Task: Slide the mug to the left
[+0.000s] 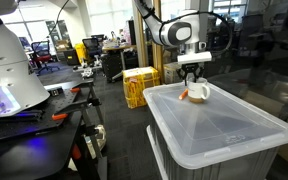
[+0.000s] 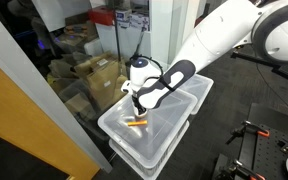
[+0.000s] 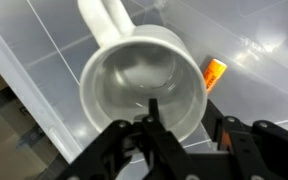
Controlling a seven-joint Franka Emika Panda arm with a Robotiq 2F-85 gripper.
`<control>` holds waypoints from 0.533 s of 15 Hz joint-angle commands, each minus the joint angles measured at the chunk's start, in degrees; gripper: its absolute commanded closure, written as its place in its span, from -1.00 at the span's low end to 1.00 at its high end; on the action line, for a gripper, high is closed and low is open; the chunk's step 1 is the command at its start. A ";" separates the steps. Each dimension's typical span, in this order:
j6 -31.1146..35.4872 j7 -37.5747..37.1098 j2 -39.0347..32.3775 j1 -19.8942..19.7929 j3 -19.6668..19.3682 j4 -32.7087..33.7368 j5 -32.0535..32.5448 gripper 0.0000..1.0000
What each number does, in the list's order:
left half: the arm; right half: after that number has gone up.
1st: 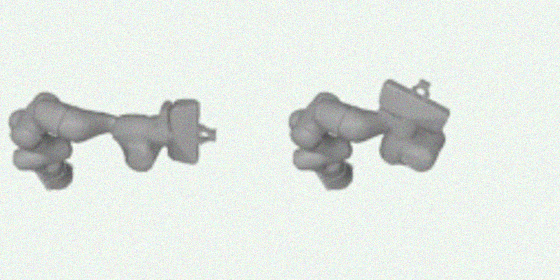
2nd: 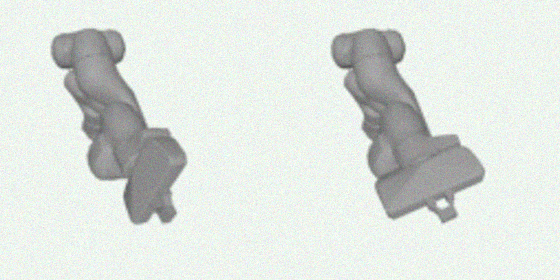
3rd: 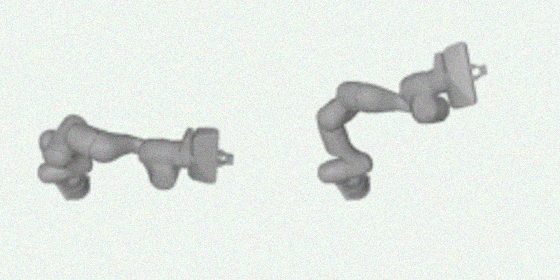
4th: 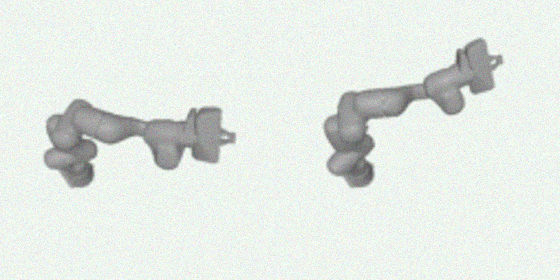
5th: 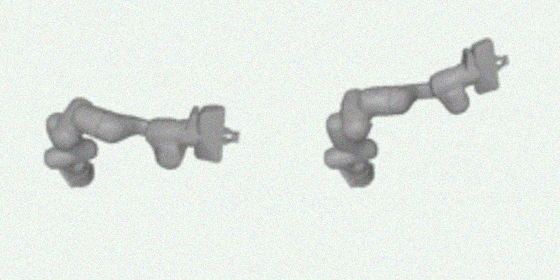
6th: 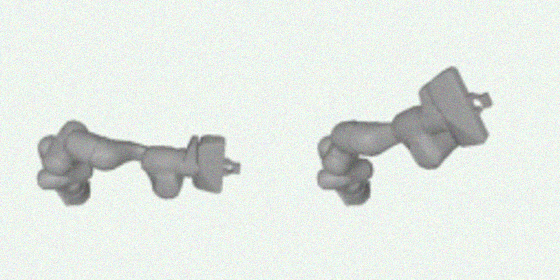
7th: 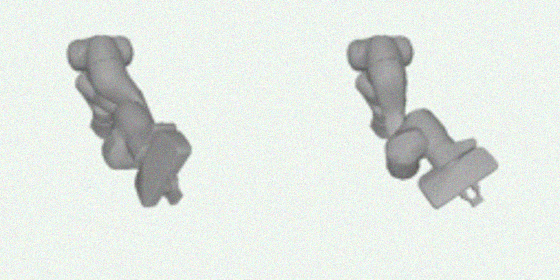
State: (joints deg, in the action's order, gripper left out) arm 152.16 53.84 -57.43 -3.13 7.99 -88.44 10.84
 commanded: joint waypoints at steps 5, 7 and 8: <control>7.23 -2.84 8.31 0.76 -1.55 -10.60 1.75 0.05; 8.88 -3.07 10.02 0.57 -1.44 -12.74 1.62 0.00; 9.89 -3.16 11.06 0.49 -1.42 -14.02 1.65 -0.12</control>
State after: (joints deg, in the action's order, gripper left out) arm 158.87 53.50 -51.49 -3.02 7.47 -96.21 11.09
